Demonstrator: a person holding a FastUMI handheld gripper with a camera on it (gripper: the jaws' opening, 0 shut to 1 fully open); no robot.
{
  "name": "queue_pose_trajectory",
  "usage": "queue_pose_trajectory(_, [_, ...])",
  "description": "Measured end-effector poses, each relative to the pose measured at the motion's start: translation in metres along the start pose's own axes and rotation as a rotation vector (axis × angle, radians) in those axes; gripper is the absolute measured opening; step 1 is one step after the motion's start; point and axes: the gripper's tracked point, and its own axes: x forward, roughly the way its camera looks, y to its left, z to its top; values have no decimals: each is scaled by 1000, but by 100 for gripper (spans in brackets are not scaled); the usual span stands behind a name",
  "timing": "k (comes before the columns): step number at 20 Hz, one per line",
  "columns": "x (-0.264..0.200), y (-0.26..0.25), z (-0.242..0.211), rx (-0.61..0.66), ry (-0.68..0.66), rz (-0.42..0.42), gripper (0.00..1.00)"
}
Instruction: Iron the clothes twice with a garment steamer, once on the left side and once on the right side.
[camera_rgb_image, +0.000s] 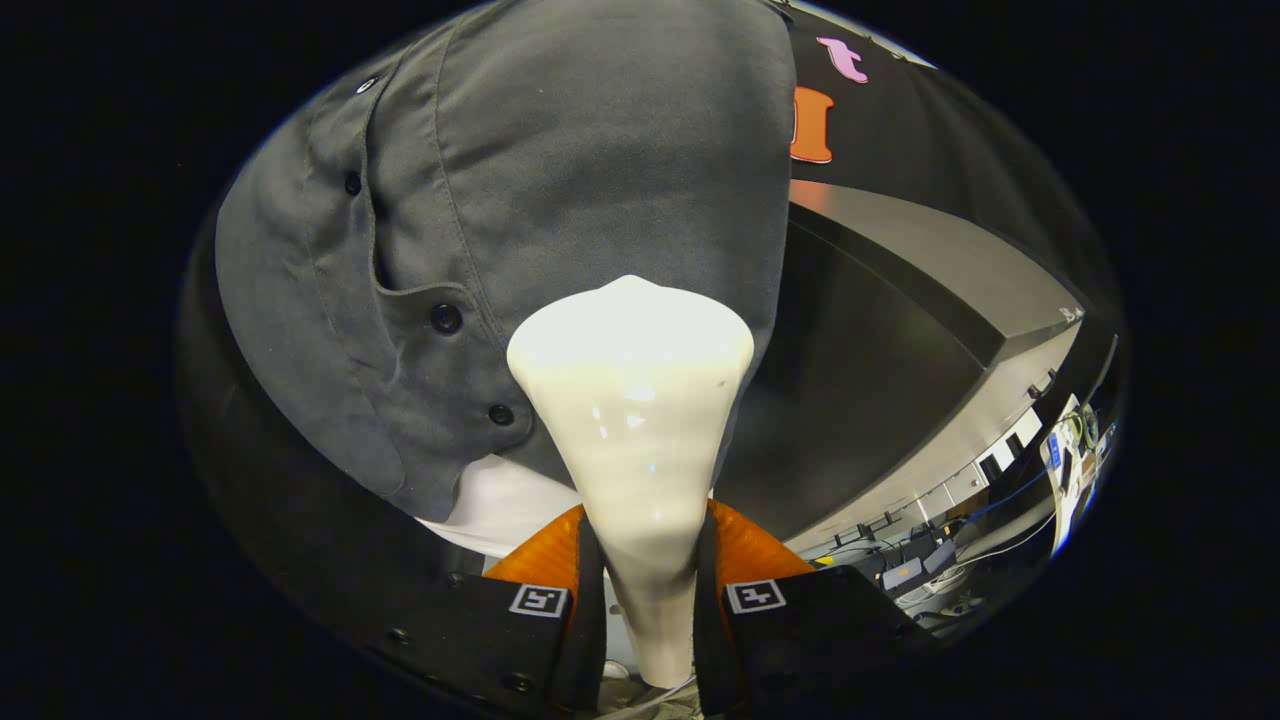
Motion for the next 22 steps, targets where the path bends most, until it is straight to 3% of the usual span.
queue_pose_trajectory(7, [-76,29,72,-3,-103,-1,44])
queue_pose_trajectory(14, [-155,94,164,-16,-262,63,43])
queue_pose_trajectory(22, [-201,181,227,-99,-368,163,43])
